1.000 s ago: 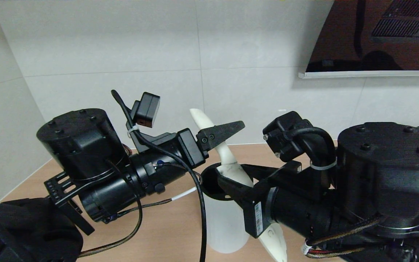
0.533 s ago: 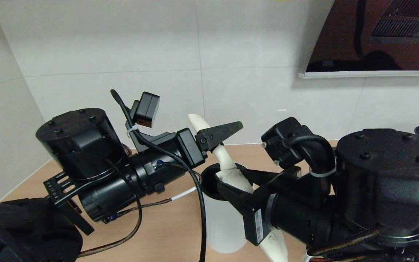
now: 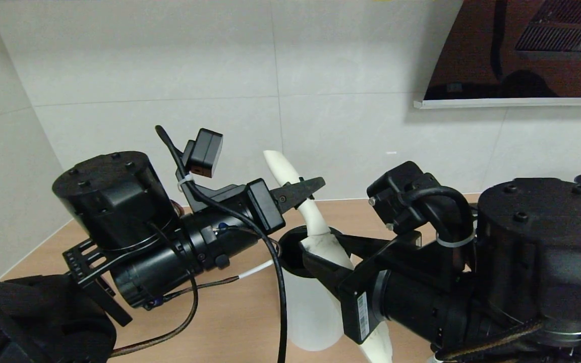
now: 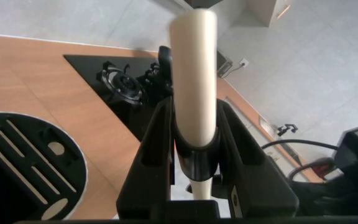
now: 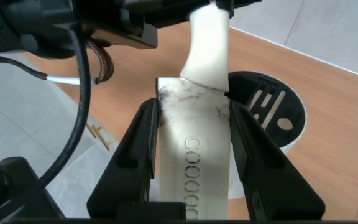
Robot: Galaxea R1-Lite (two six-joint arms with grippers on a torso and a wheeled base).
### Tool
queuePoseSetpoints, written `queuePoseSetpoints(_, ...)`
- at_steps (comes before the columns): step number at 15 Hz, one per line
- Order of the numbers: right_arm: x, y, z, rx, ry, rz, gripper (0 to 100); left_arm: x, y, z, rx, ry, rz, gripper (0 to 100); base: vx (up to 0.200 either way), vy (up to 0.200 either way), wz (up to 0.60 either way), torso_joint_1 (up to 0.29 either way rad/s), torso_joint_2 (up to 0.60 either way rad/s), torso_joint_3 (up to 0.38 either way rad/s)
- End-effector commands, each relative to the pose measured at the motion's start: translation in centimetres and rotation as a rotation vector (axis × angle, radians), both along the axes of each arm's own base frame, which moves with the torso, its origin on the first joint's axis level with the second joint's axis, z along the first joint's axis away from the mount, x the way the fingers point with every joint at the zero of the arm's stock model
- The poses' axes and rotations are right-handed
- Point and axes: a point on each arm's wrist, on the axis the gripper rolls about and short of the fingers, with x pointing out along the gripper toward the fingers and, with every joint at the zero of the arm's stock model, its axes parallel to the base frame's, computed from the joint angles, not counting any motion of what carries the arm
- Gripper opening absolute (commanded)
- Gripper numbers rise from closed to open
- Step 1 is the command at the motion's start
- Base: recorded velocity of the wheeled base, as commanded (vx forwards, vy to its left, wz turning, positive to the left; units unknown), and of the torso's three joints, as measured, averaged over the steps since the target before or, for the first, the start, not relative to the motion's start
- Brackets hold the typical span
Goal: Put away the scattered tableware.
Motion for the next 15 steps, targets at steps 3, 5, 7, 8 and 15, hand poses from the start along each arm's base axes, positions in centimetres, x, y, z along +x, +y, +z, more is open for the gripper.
queuePoseSetpoints(3, -0.1, -0.1, 0.3, 0.009, -0.005, 0.0, 0, -0.1, 0.1, 0.3, -0.008, -0.01, 0.001, 0, 0.0, 0.0, 0.0, 0.0, 0.0, 0.0)
queuePoseSetpoints(5, -0.1, -0.1, 0.3, 0.009, -0.005, -0.001, 0, -0.2, 0.1, 0.6, -0.015, -0.016, 0.001, 0, 0.0, 0.0, 0.0, 0.0, 0.0, 0.0)
queuePoseSetpoints(7, 0.0, -0.2, 0.2, 0.007, -0.004, -0.003, 100, -0.3, 0.2, 0.8, -0.019, -0.022, 0.001, 0, 0.0, 0.0, 0.0, 0.0, 0.0, 0.0)
queuePoseSetpoints(8, 0.0, -0.1, 0.3, 0.01, -0.006, -0.003, 100, -0.3, 0.2, 0.9, -0.02, -0.026, 0.001, 0, 0.0, 0.0, 0.0, 0.0, 0.0, 0.0)
queuePoseSetpoints(15, -0.7, -1.9, 2.1, 0.063, -0.038, -0.013, 100, -1.1, 1.1, 3.3, -0.048, -0.071, 0.014, 0, 0.0, 0.0, 0.0, 0.0, 0.0, 0.0)
